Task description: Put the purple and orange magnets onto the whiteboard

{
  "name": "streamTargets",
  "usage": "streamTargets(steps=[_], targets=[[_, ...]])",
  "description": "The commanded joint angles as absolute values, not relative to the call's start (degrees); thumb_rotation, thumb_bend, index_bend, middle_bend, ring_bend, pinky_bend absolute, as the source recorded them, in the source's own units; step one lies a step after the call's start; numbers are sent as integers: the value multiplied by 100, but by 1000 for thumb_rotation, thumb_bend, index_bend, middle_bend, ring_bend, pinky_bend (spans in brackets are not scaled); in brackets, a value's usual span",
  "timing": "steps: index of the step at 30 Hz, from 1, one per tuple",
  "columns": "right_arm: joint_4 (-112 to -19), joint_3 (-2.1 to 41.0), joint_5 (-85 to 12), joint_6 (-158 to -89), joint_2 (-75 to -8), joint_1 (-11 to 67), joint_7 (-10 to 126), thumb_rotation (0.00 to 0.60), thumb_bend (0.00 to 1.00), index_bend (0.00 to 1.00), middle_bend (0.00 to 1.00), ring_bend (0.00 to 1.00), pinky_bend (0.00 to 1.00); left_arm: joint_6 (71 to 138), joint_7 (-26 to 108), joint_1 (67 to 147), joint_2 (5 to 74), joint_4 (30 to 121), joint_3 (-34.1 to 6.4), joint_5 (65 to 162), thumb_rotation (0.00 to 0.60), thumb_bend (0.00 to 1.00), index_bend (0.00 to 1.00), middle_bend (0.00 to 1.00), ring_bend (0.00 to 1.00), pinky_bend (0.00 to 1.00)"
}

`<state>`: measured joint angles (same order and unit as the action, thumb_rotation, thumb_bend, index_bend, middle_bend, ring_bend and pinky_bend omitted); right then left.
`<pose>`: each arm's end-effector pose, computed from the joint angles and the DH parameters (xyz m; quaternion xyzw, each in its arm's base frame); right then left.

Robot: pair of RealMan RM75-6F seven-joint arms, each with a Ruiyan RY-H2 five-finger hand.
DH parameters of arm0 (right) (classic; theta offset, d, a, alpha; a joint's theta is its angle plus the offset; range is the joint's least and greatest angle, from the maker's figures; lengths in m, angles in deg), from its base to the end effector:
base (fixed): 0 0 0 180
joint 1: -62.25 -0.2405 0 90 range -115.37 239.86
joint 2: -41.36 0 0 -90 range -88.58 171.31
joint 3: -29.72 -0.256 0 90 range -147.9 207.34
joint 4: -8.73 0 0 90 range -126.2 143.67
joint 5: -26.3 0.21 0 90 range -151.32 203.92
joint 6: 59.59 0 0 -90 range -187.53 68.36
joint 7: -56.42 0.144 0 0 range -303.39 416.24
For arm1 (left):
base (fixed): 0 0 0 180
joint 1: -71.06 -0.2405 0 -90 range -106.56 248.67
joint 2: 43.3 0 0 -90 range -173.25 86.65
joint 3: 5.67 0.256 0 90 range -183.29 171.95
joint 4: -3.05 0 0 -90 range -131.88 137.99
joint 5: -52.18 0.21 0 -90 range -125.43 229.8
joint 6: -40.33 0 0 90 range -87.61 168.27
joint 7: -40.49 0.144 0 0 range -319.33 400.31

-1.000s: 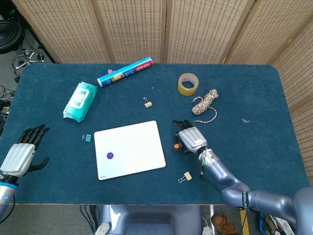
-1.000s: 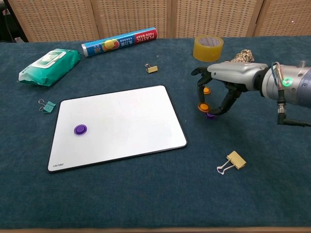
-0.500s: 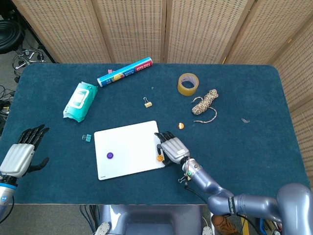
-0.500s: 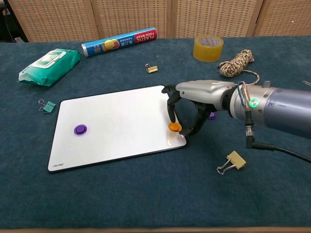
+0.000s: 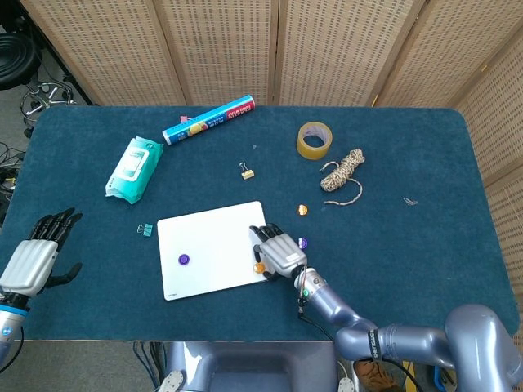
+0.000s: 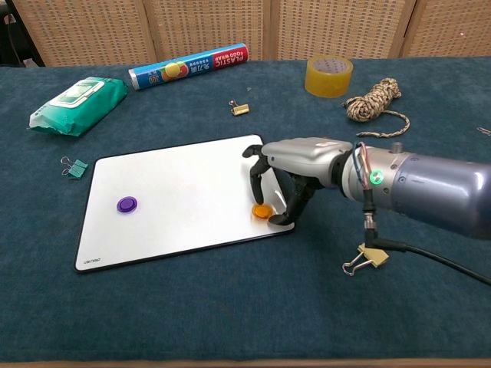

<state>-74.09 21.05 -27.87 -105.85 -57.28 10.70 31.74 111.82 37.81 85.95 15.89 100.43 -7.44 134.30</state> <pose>-0.0912 -0.3215 -0.0930 0.8004 -0.4038 0.3210 0.3053 -0.2885 0.2248 0.1481 -0.6465 -0.4352 -0.3611 0.5122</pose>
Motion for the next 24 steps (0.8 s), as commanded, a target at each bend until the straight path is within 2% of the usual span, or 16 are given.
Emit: streamTargets(steps=[1,3,5,13,24], targets=[[-7486,2126,-2751,-10560,-5696,1066,3180,600,389,278,0,0,0,11175,3769,8595,1590,10053,-743,13426,600,307,23,0,0,0],[-7531,2130,-2751,-10565,-5671,1065,3184,600,389,199,0,0,0,11174,3756,8595,1589,10059,-744,13425,600,307,23,0,0,0],[-7574,2148,-2759,-10587,-5647,1063,3161,600,390,178,0,0,0,11175,3776,8595,1587,10053,-743,13426,600,308,23,0,0,0],[-7692,2157,-2913,-10939,-5337,1155,3043,600,390,229,0,0,0,11166,3755,8593,1566,10056,-744,13416,600,308,23,0,0,0],[-7468,2384,-2826,-10970,-4909,1479,3218,600,389,288,0,0,0,11166,3768,8593,1565,10059,-745,13415,600,308,23,0,0,0]])
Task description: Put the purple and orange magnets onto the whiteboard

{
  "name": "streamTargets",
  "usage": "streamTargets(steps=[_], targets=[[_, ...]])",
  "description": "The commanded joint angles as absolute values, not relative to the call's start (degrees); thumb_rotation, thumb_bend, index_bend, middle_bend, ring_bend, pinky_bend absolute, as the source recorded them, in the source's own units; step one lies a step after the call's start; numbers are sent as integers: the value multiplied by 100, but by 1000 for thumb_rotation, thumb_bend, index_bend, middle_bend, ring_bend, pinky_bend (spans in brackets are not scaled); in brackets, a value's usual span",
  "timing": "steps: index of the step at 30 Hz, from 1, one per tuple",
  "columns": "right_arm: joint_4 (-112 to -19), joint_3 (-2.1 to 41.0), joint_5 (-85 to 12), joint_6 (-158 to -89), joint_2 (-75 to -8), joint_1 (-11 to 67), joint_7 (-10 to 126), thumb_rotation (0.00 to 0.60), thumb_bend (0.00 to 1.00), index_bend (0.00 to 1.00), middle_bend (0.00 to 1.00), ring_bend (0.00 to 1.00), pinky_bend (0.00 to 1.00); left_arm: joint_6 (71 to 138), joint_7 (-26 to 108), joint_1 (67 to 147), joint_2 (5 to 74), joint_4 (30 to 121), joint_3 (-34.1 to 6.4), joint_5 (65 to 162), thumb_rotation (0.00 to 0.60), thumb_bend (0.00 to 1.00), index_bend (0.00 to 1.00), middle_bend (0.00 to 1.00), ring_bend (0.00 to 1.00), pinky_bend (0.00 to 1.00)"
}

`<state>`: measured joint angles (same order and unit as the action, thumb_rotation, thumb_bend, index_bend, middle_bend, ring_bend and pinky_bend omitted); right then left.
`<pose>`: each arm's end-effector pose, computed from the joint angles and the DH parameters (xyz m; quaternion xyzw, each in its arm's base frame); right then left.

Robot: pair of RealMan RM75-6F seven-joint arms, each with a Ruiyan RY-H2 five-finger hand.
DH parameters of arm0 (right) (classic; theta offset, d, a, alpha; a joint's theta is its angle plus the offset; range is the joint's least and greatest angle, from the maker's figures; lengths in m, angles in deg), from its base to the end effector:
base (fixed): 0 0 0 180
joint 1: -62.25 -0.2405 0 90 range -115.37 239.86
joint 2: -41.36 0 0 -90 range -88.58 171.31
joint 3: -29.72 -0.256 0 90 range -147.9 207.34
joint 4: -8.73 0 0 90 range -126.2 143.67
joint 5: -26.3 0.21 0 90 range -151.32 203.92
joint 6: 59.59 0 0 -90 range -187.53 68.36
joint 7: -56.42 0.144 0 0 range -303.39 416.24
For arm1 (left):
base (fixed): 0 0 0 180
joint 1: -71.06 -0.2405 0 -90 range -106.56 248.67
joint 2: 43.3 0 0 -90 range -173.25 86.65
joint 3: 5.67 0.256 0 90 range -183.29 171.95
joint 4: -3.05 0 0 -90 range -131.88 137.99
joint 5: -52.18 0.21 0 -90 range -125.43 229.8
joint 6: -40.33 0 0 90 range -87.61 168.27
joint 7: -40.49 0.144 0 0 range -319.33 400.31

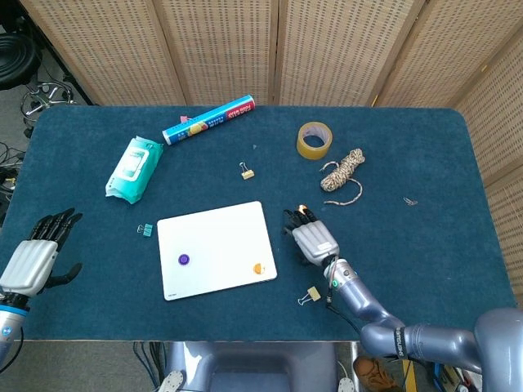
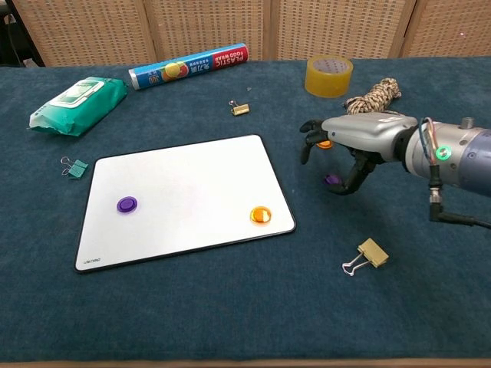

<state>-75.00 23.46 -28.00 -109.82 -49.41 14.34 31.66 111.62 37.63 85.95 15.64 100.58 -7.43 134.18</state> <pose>-0.1442 -0.3406 -0.0459 0.7806 -0.3895 0.2996 0.3862 -0.2888 0.2246 0.1489 -0.6459 -0.4372 -0.3600 0.5119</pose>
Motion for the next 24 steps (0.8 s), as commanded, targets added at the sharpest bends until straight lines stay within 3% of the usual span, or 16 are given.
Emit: streamTargets(steps=[1,24], targets=[[-7455,2398,-2846,-10963,-4899,1499,3248,600,390,294,0,0,0,11168,3773,8592,1567,10059,-746,13411,600,308,23,0,0,0],[-6861,2330,-3053,-10814,-5169,1615,3593,600,389,353,0,0,0,11133,3799,8603,1579,10058,-742,13393,600,308,23,0,0,0]])
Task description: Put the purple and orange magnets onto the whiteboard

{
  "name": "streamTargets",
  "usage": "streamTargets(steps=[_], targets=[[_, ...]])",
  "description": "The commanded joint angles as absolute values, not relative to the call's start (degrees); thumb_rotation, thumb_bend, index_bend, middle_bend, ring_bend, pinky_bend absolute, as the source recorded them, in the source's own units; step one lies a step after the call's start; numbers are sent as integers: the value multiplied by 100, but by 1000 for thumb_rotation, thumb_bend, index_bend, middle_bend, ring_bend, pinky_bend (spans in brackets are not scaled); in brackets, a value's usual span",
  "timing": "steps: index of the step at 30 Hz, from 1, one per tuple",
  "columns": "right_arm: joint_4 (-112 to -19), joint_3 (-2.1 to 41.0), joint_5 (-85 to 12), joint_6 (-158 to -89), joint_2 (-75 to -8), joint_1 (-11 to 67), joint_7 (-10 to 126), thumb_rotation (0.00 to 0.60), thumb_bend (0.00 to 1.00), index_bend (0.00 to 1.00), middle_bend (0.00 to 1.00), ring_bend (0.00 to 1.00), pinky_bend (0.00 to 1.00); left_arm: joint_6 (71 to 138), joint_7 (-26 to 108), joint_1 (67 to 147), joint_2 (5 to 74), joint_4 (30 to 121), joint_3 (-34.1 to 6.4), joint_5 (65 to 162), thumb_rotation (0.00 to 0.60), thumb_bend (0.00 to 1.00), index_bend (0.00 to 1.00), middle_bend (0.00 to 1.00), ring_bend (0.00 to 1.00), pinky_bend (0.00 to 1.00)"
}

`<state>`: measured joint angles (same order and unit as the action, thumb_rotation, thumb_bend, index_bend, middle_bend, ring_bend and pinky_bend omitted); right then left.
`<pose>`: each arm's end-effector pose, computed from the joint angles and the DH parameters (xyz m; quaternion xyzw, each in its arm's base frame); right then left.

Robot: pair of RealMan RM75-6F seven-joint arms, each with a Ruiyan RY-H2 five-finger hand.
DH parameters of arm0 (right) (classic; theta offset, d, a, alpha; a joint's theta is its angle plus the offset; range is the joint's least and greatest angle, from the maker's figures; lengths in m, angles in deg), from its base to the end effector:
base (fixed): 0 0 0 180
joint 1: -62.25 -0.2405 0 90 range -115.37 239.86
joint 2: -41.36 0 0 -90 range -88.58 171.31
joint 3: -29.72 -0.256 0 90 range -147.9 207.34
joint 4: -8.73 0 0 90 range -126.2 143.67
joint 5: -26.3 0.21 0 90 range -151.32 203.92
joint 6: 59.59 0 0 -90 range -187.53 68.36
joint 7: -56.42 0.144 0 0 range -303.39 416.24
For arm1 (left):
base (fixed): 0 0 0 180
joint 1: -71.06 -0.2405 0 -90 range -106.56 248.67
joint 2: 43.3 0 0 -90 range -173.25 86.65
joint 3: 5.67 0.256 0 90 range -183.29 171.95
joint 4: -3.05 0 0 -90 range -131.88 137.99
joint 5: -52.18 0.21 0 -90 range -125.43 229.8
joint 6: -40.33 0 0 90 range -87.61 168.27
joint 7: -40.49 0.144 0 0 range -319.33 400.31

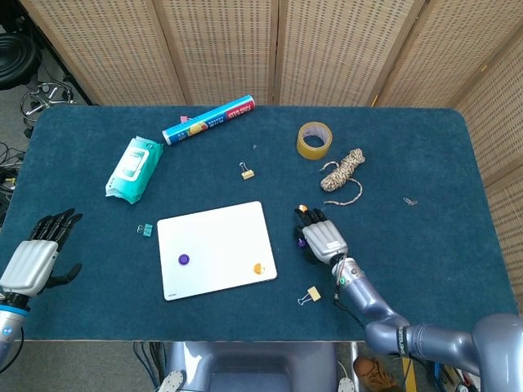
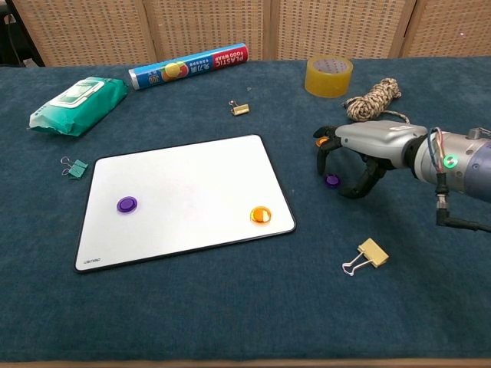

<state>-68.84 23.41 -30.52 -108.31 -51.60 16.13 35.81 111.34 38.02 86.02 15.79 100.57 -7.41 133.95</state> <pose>-0.1654 -0.3471 -0.0522 0.7702 -0.4027 0.2955 0.3967 -0.2891 0.2248 0.1476 -0.6470 -0.4377 -0.3570 0.5122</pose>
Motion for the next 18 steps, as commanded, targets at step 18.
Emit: streamTargets(steps=[18], targets=[[-6549,2310,-3237,-10755,-5307,1702,3770,600,389,385,0,0,0,11098,3827,8615,1585,10051,-738,13377,600,307,23,0,0,0]])
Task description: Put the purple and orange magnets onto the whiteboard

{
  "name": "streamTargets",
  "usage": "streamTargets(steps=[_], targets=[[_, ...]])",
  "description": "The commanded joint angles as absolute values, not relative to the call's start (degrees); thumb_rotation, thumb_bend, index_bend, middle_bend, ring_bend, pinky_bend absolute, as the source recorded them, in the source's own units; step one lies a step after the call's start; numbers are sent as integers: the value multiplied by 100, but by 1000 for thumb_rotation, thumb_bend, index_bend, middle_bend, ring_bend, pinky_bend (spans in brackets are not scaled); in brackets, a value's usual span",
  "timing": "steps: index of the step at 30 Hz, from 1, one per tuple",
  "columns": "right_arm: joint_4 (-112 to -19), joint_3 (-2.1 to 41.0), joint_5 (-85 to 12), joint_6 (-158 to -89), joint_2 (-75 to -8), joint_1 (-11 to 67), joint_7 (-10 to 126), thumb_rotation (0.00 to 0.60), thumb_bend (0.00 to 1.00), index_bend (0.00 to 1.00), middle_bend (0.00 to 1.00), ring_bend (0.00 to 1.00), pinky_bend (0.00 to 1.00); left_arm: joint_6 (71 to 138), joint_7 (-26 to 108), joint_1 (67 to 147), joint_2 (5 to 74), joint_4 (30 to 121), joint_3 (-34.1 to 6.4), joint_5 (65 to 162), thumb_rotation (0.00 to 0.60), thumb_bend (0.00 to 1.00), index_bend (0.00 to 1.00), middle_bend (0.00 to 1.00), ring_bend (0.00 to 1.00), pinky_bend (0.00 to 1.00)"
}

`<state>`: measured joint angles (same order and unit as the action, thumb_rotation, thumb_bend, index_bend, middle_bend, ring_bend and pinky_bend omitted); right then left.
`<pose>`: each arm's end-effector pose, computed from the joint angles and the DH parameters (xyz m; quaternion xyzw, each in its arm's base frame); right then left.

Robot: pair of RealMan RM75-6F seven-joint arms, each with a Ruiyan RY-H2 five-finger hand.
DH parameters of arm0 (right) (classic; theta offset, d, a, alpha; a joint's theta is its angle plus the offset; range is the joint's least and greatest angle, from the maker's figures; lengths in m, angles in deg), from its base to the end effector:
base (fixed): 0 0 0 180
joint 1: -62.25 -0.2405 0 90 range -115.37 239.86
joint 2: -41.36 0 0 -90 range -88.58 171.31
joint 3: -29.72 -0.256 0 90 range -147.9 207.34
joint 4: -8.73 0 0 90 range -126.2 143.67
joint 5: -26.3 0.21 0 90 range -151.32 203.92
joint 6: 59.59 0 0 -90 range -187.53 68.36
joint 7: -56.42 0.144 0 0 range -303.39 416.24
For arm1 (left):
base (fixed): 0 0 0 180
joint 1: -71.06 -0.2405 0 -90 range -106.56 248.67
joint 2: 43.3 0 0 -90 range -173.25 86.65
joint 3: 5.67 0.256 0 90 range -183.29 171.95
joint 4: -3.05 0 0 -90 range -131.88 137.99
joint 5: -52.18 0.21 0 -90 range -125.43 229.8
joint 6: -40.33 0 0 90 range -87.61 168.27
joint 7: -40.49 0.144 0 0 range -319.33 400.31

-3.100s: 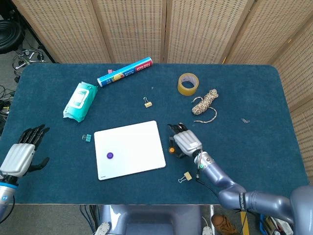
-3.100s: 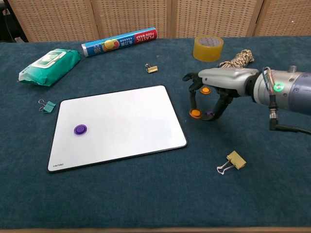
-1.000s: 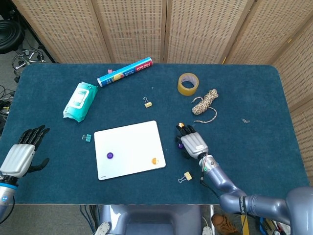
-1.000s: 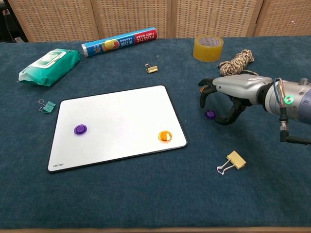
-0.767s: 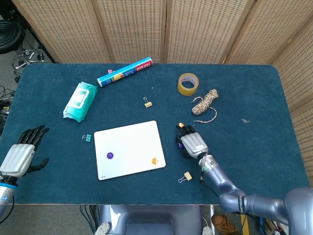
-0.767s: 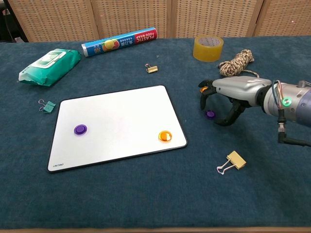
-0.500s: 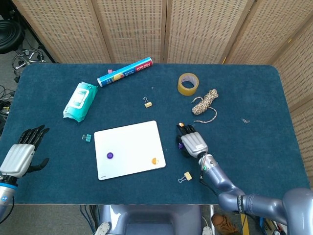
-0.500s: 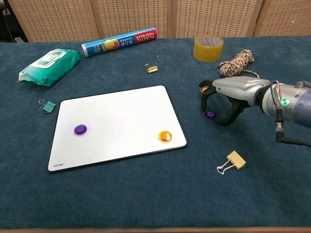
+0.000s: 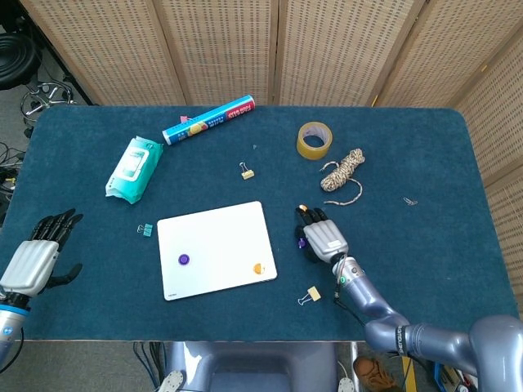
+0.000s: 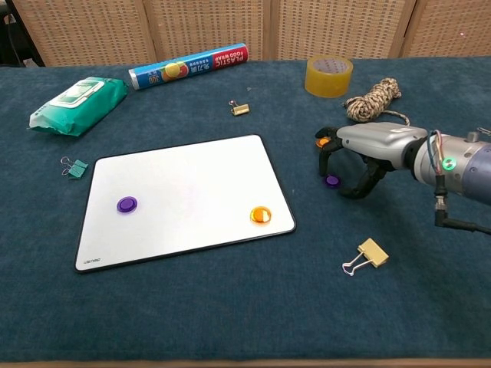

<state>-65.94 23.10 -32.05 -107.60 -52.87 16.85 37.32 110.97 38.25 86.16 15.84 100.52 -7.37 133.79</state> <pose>-0.1725 -0.3499 -0.0558 0.7676 -0.4041 0.2948 0.4007 -0.2895 0.2252 0.1466 -0.6487 -0.4382 -0.3538 0.5118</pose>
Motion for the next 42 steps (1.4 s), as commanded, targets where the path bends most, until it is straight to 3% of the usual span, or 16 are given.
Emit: streamTargets(steps=[1,14,32,42], targets=[[-6520,2309,-3254,-10753,-5320,1714,3800,600,390,393,0,0,0,11097,3830,8615,1587,10050,-737,13375,600,307,23,0,0,0],[-6364,2256,-3496,-10849,-5384,1843,4070,600,389,533,0,0,0,11065,3869,8627,1601,10054,-728,13364,600,307,23,0,0,0],[-6462,2131,-3575,-10903,-5374,1897,4101,600,390,567,0,0,0,11055,3858,8629,1578,10072,-719,13372,600,307,23,0,0,0],[-6970,1779,-3494,-10835,-5520,1486,3722,600,390,572,0,0,0,11064,3801,8623,1534,10107,-714,13394,600,308,23,0,0,0]])
